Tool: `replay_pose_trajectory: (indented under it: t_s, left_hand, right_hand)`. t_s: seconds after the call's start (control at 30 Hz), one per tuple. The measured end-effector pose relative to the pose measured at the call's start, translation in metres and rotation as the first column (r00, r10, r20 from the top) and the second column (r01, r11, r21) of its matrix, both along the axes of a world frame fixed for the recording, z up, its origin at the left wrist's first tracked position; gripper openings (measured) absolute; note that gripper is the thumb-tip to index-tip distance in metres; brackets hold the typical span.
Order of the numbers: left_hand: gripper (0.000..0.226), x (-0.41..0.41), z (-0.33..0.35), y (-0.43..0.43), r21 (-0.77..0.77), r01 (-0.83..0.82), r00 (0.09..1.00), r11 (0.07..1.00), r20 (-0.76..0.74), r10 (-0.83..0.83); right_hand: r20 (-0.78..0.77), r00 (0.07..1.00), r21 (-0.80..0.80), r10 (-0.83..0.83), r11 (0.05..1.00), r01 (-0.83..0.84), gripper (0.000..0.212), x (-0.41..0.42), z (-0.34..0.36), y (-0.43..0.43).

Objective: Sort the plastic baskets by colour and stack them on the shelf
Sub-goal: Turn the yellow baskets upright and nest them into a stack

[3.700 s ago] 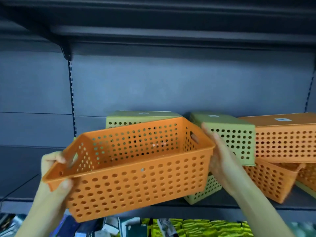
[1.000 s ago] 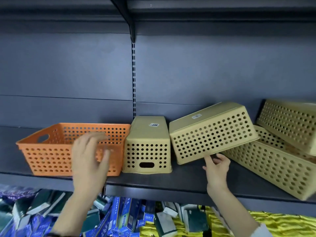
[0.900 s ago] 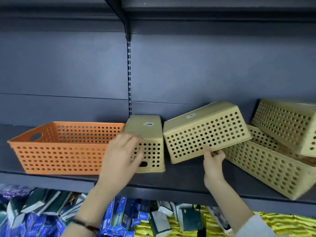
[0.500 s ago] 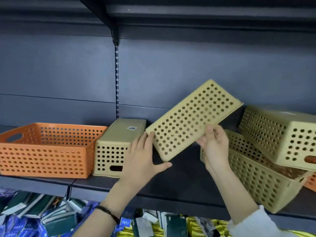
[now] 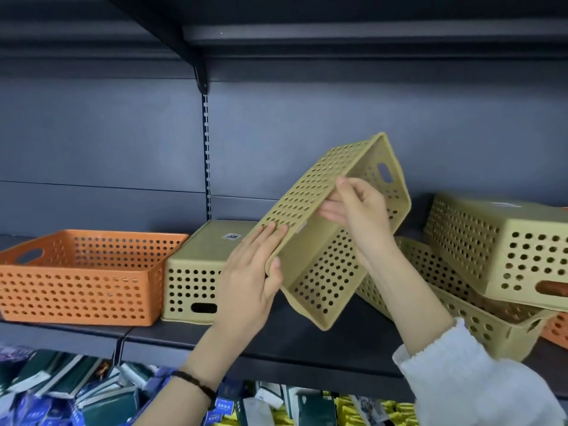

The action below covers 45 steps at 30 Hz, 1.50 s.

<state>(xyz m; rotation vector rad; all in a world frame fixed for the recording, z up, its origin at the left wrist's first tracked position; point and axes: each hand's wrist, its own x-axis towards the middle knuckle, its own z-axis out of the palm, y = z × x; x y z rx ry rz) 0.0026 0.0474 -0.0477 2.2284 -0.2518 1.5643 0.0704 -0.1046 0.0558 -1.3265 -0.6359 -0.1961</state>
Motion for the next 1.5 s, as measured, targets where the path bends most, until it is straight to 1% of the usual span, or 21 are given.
replay_pose_trajectory:
  t_s: [0.07, 0.13, 0.2, 0.27, 0.3, 0.37, 0.47, 0.57, 0.67, 0.73, 0.8, 0.87, 0.93, 0.97, 1.03, 1.1, 1.2, 1.27, 1.33, 1.4, 1.5]
  left_hand:
    - [0.048, 0.001, -0.001, -0.008, -0.156, 0.000, 1.000, 0.988, -0.027, -0.004]
    - [0.048, 0.002, -0.004, -0.015, -0.326, -0.014, 0.998, 0.945, -0.067, -0.008]
    - [0.043, 0.001, -0.006, -0.021, -0.475, -0.025, 0.998, 0.880, -0.065, -0.007]
    - [0.035, -0.002, -0.008, -0.025, -0.596, -0.025, 0.997, 0.803, -0.069, -0.021]
    - [0.034, -0.002, -0.010, -0.026, -0.637, -0.032, 0.996, 0.770, -0.081, -0.026]
    - [0.039, 0.000, -0.018, -0.026, -0.706, -0.041, 0.992, 0.707, -0.111, -0.054]
    - [0.055, 0.004, -0.031, -0.028, -0.801, -0.050, 0.986, 0.597, -0.134, -0.098]
    - [0.044, -0.002, -0.036, -0.031, -0.845, -0.040, 0.979, 0.533, -0.139, -0.148]
    - [0.033, -0.011, -0.037, -0.030, -0.847, -0.046, 0.969, 0.529, -0.167, -0.182]
    - [0.044, -0.012, -0.038, -0.027, -0.835, -0.075, 0.952, 0.544, -0.222, -0.209]
    - [0.055, -0.013, -0.037, -0.024, -0.806, -0.124, 0.922, 0.579, -0.309, -0.231]
    - [0.047, -0.012, -0.034, -0.019, -0.764, -0.161, 0.896, 0.625, -0.379, -0.232]
    - [0.042, -0.012, -0.031, -0.013, -0.707, -0.159, 0.881, 0.689, -0.417, -0.224]
    - [0.049, -0.012, -0.030, -0.010, -0.672, -0.156, 0.876, 0.724, -0.433, -0.213]
    - [0.063, -0.013, -0.028, -0.003, -0.587, -0.174, 0.869, 0.791, -0.469, -0.157]
    - [0.056, -0.013, -0.022, 0.005, -0.458, -0.200, 0.884, 0.866, -0.466, -0.042]
    - [0.046, -0.013, -0.005, 0.012, -0.086, -0.185, 0.894, 0.979, -0.428, 0.131]
    - [0.047, -0.012, 0.009, 0.006, 0.221, -0.177, 0.890, 0.959, -0.380, 0.252]
    - [0.045, -0.010, 0.019, -0.010, 0.441, -0.167, 0.887, 0.882, -0.323, 0.330]
    - [0.039, -0.009, 0.026, -0.034, 0.548, -0.136, 0.896, 0.825, -0.287, 0.339]
    - [0.040, -0.004, 0.026, -0.081, 0.571, -0.101, 0.921, 0.815, -0.257, 0.293]
  right_hand:
    - [0.002, 0.993, -0.062, 0.120, 0.991, -0.120, 0.029, -0.004, -0.008, 0.001]
    - [0.055, 0.993, -0.102, 0.102, 0.990, -0.096, 0.030, -0.009, -0.026, -0.006]
    - [0.229, 0.958, -0.150, -0.174, 0.966, 0.212, 0.029, -0.011, -0.055, -0.022]
    - [0.414, 0.816, -0.207, -0.404, 0.831, 0.517, 0.030, -0.008, -0.089, -0.039]
    - [0.415, 0.799, -0.262, -0.435, 0.784, 0.563, 0.032, -0.006, -0.105, -0.043]
    - [0.232, 0.898, -0.408, -0.375, 0.800, 0.440, 0.040, -0.007, -0.127, -0.043]
    - [-0.115, 0.989, -0.252, -0.091, 0.966, 0.059, 0.047, -0.015, -0.136, -0.037]
    - [-0.185, 0.982, -0.240, -0.026, 0.971, -0.020, 0.045, -0.012, -0.131, -0.039]
    - [-0.206, 0.979, -0.274, 0.003, 0.960, -0.061, 0.050, -0.006, -0.125, -0.045]
    - [-0.218, 0.976, -0.305, -0.010, 0.950, -0.059, 0.054, 0.002, -0.122, -0.045]
    - [-0.278, 0.959, -0.334, -0.054, 0.942, -0.044, 0.059, 0.008, -0.121, -0.042]
    - [-0.322, 0.943, -0.362, -0.086, 0.931, -0.039, 0.066, 0.014, -0.120, -0.041]
    - [-0.304, 0.947, -0.389, -0.104, 0.921, -0.024, 0.064, 0.016, -0.117, -0.042]
    - [-0.275, 0.955, -0.402, -0.111, 0.916, -0.009, 0.059, 0.015, -0.114, -0.044]
    - [-0.160, 0.976, -0.448, -0.146, 0.892, 0.060, 0.048, 0.012, -0.107, -0.048]
    - [-0.009, 0.982, -0.522, -0.186, 0.839, 0.154, 0.041, 0.009, -0.101, -0.053]
    - [0.293, 0.925, -0.628, -0.244, 0.681, 0.378, 0.034, 0.003, -0.094, -0.063]
    - [0.489, 0.846, -0.658, -0.211, 0.547, 0.517, 0.032, -0.002, -0.092, -0.075]
    - [0.615, 0.770, -0.651, -0.171, 0.440, 0.618, 0.034, -0.009, -0.090, -0.093]
    - [0.728, 0.670, -0.584, -0.147, 0.379, 0.718, 0.038, -0.015, -0.090, -0.117]
    - [0.817, 0.565, -0.507, -0.114, 0.324, 0.799, 0.044, -0.017, -0.089, -0.164]
